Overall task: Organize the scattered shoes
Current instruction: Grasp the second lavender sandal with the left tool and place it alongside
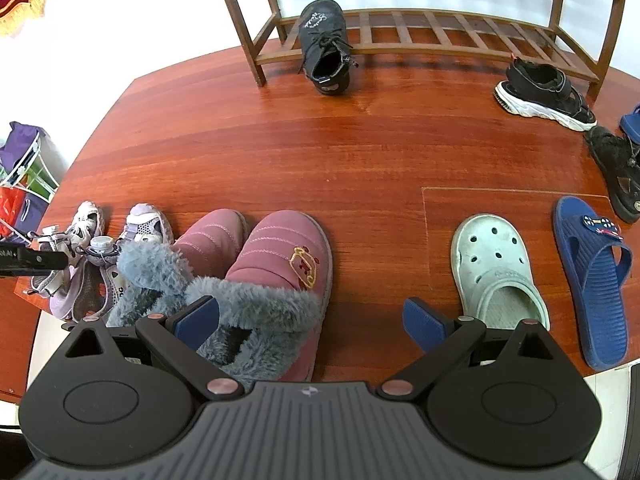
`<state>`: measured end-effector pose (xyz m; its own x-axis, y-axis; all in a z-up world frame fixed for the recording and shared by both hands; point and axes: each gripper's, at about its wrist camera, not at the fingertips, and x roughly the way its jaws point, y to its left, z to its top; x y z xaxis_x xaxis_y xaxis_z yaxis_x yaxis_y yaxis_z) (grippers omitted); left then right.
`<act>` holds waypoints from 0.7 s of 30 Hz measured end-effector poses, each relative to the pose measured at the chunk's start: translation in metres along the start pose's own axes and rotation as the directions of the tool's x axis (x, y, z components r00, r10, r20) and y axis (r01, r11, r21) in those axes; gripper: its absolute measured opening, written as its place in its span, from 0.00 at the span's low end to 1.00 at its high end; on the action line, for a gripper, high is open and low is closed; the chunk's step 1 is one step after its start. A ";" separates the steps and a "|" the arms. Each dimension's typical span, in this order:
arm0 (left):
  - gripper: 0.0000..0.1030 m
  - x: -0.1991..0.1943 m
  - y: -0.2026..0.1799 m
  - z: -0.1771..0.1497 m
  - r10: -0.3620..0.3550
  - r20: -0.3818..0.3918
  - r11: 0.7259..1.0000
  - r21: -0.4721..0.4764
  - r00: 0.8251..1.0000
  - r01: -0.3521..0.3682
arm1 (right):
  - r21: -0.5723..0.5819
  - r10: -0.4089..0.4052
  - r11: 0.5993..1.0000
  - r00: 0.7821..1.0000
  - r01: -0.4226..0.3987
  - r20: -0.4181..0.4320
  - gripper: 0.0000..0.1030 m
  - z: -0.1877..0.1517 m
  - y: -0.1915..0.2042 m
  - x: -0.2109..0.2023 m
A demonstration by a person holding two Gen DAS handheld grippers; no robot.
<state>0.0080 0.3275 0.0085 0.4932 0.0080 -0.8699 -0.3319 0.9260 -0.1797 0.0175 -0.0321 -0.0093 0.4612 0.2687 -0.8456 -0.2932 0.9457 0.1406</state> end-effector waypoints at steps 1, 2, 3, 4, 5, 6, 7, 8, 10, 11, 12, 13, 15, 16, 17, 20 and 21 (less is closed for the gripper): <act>0.55 0.000 0.006 0.001 0.005 0.002 1.000 -0.013 1.000 -0.005 | -0.001 0.000 1.000 1.000 0.000 -0.001 0.97 0.000 0.001 0.001; 0.55 0.001 0.009 0.001 0.007 0.003 1.000 -0.017 1.000 -0.007 | -0.001 0.000 1.000 1.000 0.000 -0.001 0.97 0.000 0.001 0.001; 0.54 0.001 0.013 0.002 0.013 0.005 1.000 -0.022 1.000 -0.013 | -0.001 0.000 1.000 1.000 0.000 -0.001 0.97 0.001 0.002 0.001; 0.53 0.002 0.018 0.002 0.019 0.007 0.999 -0.029 1.000 -0.019 | 0.000 -0.001 1.000 1.000 0.001 -0.001 0.97 0.001 0.002 0.002; 0.53 0.004 0.023 0.004 0.023 0.002 0.999 -0.029 1.000 -0.023 | 0.000 -0.001 1.000 1.000 0.001 -0.001 0.97 0.001 0.003 0.002; 0.53 0.007 0.028 0.005 0.025 0.001 0.999 -0.035 1.000 -0.025 | 0.000 -0.002 1.000 1.000 0.002 -0.003 0.97 0.001 0.003 0.003; 0.53 0.009 0.030 0.006 0.025 -0.005 0.999 -0.038 1.000 -0.025 | 0.000 -0.004 1.000 1.000 0.004 -0.003 0.97 0.001 0.004 0.003; 0.51 0.011 0.034 0.008 0.029 -0.010 0.999 -0.042 1.000 -0.029 | -0.001 -0.005 1.000 1.000 0.005 -0.004 0.97 0.000 0.004 0.003; 0.50 0.019 0.040 0.012 0.035 -0.012 0.998 -0.042 0.999 -0.035 | -0.002 -0.009 1.000 1.000 0.009 -0.005 0.97 0.000 0.005 0.003; 0.50 0.021 0.042 0.013 0.035 -0.012 0.998 -0.044 0.999 -0.035 | -0.002 -0.012 1.000 1.000 0.012 -0.005 0.97 0.000 0.006 0.003; 0.48 0.025 0.045 0.015 0.032 -0.015 0.998 -0.052 0.999 -0.032 | 0.000 -0.015 1.000 1.000 0.015 -0.005 0.97 0.000 0.006 0.002; 0.47 0.026 0.046 0.015 0.031 -0.017 0.998 -0.054 0.999 -0.032 | 0.002 -0.017 1.000 1.000 0.017 -0.005 0.97 -0.001 0.007 0.002; 0.44 0.033 0.050 0.019 0.035 -0.023 0.998 -0.060 0.999 -0.036 | 0.005 -0.023 1.000 1.000 0.023 -0.002 0.98 -0.001 0.007 0.001; 0.44 0.036 0.052 0.020 0.036 -0.026 0.998 -0.060 0.999 -0.037 | 0.009 -0.026 1.000 1.000 0.026 -0.002 0.98 -0.002 0.006 0.001; 0.43 0.039 0.053 0.021 0.037 -0.029 0.998 -0.056 0.999 -0.039 | 0.012 -0.028 1.000 1.000 0.028 -0.002 0.98 -0.002 0.006 0.000; 0.39 0.050 0.057 0.024 0.049 -0.045 0.998 -0.041 0.998 -0.051 | 0.022 -0.034 0.999 0.999 0.034 0.000 0.99 -0.003 0.004 -0.001; 0.37 0.054 0.058 0.025 0.054 -0.051 0.998 -0.035 0.997 -0.056 | 0.024 -0.037 0.999 0.999 0.037 0.001 0.99 -0.004 0.004 -0.001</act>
<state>0.0353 0.3909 -0.0372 0.4326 0.0385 -0.9008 -0.3867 0.9104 -0.1468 0.0126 -0.0289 -0.0097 0.4727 0.2337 -0.8497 -0.2557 0.9591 0.1215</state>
